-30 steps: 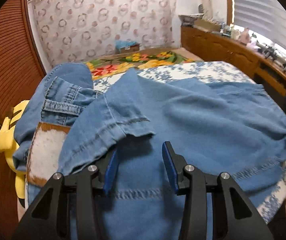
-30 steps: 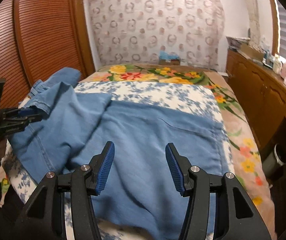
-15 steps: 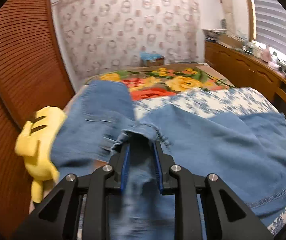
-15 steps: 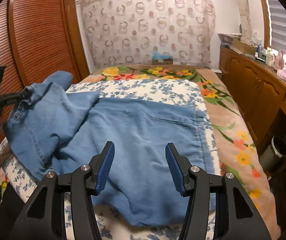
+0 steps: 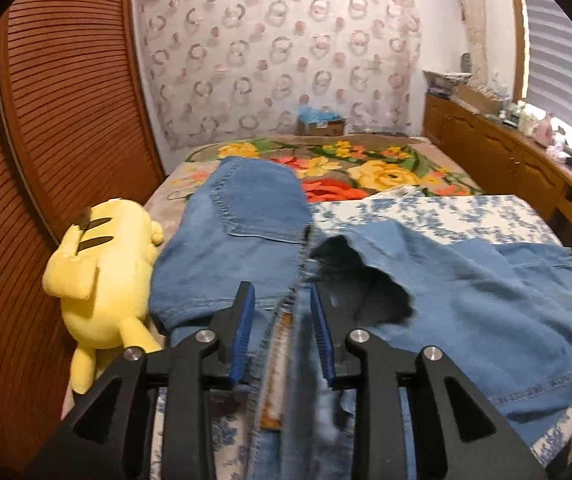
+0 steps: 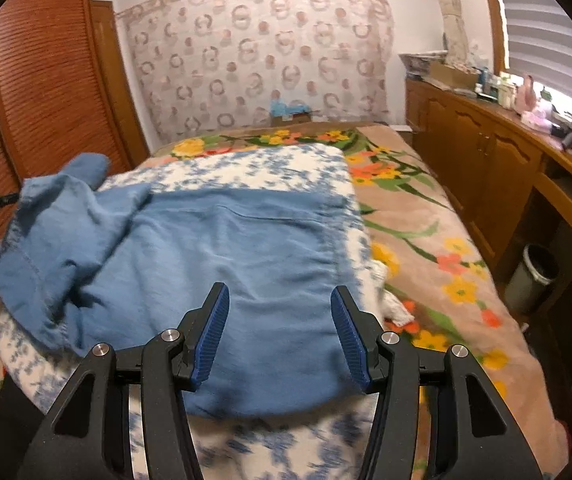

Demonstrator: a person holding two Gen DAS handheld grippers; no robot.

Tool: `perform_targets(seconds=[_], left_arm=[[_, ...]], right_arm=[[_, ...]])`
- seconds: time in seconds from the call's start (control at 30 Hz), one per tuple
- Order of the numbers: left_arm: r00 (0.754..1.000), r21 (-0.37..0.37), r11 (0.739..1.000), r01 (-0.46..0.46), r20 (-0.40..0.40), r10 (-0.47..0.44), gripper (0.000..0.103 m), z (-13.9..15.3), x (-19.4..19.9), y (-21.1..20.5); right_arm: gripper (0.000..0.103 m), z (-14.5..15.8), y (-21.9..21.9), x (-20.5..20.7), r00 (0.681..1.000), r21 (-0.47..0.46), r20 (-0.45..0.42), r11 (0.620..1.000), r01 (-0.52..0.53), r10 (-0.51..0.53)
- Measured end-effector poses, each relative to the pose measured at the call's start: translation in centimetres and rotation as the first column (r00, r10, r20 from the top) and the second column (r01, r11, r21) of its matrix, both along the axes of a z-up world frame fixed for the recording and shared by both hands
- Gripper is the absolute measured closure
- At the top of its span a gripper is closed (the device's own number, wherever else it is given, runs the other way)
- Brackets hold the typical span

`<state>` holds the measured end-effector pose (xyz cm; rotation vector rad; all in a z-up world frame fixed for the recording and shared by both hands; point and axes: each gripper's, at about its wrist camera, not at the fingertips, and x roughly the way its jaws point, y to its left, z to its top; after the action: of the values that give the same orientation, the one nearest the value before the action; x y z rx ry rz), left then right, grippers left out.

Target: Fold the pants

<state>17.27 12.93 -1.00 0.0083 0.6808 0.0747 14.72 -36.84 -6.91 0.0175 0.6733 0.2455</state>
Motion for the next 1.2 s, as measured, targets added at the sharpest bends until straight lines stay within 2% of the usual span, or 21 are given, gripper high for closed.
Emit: perform_targets(seconds=[0.17, 0.33, 0.5, 0.67, 0.8, 0.87, 0.97, 1.03, 1.2], left_arm=[[0.998, -0.004, 0.998, 0.064, 0.026, -0.064, 0.058, 0.7, -1.6, -2.0], [0.987, -0.020, 0.988, 0.154, 0.043, -0.153, 0.056, 0.7, -3.3, -5.4], [0.973, -0.065, 0.971, 0.230, 0.037, -0.228, 0.056, 0.1, -4.2, -8.5], [0.958, -0.074, 0.955, 0.287, 0.020, -0.286, 0.056, -0.7, -4.5, -10.9], [0.949, -0.082, 0.945, 0.315, 0.003, -0.316, 0.056, -1.5, -5.1, -12.7], [0.945, -0.081, 0.943, 0.324, -0.009, -0.326, 0.056, -1.9, -5.2, -13.3], [0.945, -0.082, 0.942, 0.324, -0.015, -0.327, 0.056, -2.1, -5.2, -13.4], [0.946, -0.082, 0.943, 0.322, -0.014, -0.324, 0.056, -2.1, -5.3, -13.4], [0.949, -0.087, 0.946, 0.314, 0.006, -0.314, 0.056, -1.6, -5.6, -13.2]], right_arm=[[0.049, -1.3, -1.9, -0.4, 0.998, -0.010, -0.027, 0.999, 0.049, -0.049], [0.049, -2.4, -2.8, -0.5, 0.995, -0.024, -0.055, 0.996, 0.084, -0.085], [0.049, -2.7, -2.2, -0.6, 0.996, -0.070, -0.056, 0.995, 0.071, -0.075], [0.052, -3.3, -1.7, -0.8, 0.995, -0.085, -0.074, 0.995, 0.052, -0.059], [0.065, -3.7, -1.2, -0.9, 0.996, -0.105, -0.075, 0.993, 0.046, -0.054], [0.081, -3.7, -1.1, -1.0, 0.996, -0.116, -0.069, 0.992, 0.043, -0.052], [0.095, -3.0, -1.2, -1.4, 0.999, -0.123, -0.027, 0.992, 0.039, -0.043], [0.098, -1.7, -1.4, -1.7, 0.997, -0.145, 0.036, 0.987, 0.066, -0.062], [0.099, 2.4, -3.4, -1.7, 0.987, -0.127, 0.130, 0.986, 0.106, -0.090]])
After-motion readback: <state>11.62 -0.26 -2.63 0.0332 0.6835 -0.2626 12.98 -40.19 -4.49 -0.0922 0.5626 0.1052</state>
